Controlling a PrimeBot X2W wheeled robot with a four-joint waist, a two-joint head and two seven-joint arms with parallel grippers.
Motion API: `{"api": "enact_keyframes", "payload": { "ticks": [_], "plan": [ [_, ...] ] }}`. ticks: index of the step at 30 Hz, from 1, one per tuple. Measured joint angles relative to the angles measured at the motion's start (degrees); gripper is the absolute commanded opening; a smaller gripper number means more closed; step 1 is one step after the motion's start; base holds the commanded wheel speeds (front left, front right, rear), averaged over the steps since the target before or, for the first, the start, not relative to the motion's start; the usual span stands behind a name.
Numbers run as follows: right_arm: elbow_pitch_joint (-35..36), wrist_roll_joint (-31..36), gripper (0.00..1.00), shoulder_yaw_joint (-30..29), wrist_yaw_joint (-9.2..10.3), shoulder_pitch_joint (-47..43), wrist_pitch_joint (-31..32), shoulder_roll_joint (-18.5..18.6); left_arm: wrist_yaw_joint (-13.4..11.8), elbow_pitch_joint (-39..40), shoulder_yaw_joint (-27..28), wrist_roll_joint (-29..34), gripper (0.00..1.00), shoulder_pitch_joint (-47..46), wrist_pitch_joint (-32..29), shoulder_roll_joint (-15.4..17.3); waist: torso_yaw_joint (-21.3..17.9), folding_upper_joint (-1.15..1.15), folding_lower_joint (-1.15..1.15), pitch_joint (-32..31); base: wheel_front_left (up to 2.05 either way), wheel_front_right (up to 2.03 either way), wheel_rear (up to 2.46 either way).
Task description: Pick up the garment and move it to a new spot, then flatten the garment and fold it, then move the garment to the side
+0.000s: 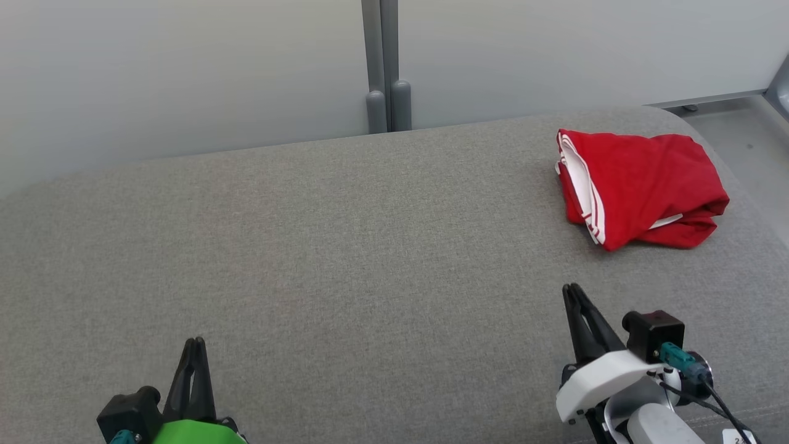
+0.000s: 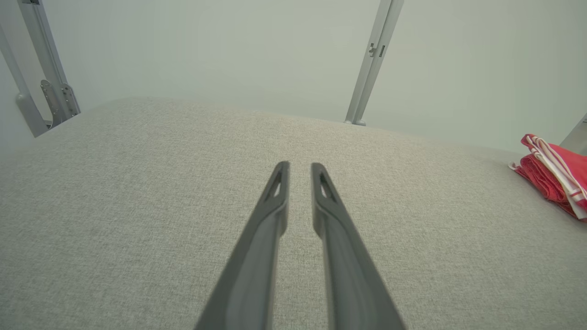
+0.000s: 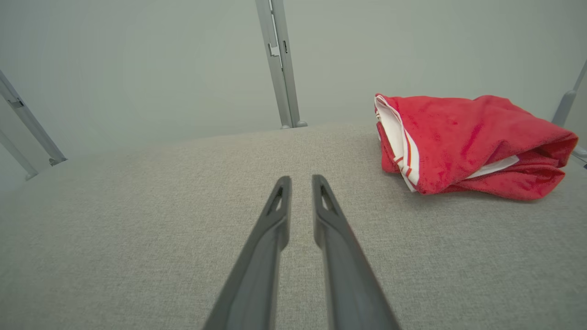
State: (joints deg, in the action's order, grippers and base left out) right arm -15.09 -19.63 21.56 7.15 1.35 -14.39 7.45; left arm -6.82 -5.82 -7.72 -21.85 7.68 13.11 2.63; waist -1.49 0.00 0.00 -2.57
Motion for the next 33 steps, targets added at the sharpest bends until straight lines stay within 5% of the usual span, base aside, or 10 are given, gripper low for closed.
{"api": "enact_keyframes", "payload": {
  "ticks": [33],
  "plan": [
    [0.32, -21.83, 0.00, -7.17, -3.70, -1.68, 4.94, -1.57, 3.52, -1.70, 2.23, -20.96, 0.00, -0.02, -4.81, -0.12, 0.45, 0.00, 0.00, 0.90, 0.00, 0.00, 0.00]
  ]
}}
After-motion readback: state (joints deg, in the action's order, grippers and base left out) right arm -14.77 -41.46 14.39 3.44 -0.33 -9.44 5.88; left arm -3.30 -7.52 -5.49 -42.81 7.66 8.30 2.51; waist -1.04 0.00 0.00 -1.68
